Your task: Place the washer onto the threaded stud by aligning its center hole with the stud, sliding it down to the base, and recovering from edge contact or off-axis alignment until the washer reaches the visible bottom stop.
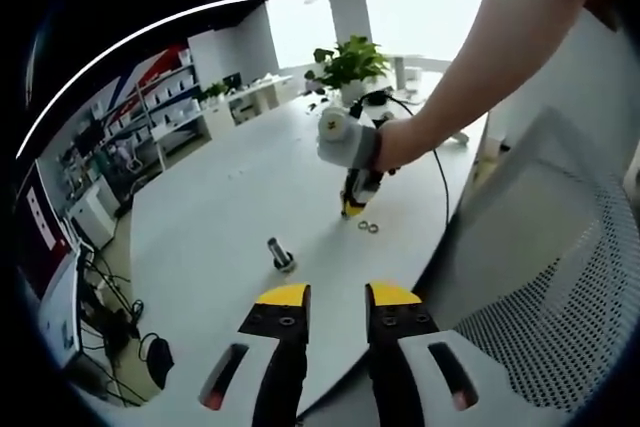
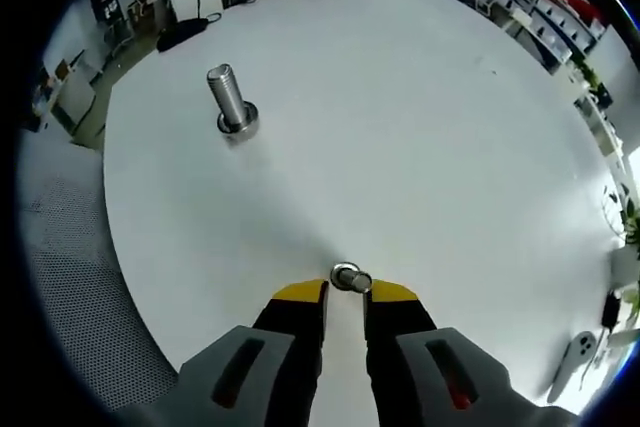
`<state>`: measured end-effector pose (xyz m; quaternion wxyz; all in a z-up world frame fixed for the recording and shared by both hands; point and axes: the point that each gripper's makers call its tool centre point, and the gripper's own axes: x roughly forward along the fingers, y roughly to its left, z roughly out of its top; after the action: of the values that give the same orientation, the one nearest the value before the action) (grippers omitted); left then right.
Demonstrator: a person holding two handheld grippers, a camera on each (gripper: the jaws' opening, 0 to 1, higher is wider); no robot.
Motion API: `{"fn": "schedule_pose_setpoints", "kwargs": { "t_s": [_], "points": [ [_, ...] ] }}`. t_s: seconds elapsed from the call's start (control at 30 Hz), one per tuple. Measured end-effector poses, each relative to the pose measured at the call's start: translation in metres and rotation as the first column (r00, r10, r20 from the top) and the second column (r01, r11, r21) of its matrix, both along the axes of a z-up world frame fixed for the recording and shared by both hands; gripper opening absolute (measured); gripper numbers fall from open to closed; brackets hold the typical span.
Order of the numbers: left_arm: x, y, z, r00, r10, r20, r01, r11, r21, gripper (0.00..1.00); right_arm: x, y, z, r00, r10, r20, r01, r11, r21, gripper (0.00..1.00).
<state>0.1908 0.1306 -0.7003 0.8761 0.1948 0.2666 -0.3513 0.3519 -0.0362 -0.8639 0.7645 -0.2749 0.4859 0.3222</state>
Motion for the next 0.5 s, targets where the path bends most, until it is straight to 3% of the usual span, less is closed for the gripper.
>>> {"fn": "schedule_pose_setpoints", "kwargs": {
  "t_s": [0.23,0.33,0.5],
  "points": [
    [0.000,0.000,0.000,1.000,0.003,0.004,-0.003,1.000,0.005,0.20,-0.015,-0.008,0.003,1.000,-0.016,-0.020,0.016,1.000,0.012,0.16],
    [0.001,0.001,0.000,1.000,0.006,0.003,-0.006,1.000,0.010,0.19,-0.024,-0.007,0.004,1.000,-0.011,-0.011,0.011,0.999,0.030,0.16],
    [0.002,0.003,0.000,1.000,0.012,0.008,-0.012,1.000,0.013,0.19,-0.041,0.000,0.001,0.999,-0.005,-0.045,0.007,0.998,0.059,0.16]
  ]
}}
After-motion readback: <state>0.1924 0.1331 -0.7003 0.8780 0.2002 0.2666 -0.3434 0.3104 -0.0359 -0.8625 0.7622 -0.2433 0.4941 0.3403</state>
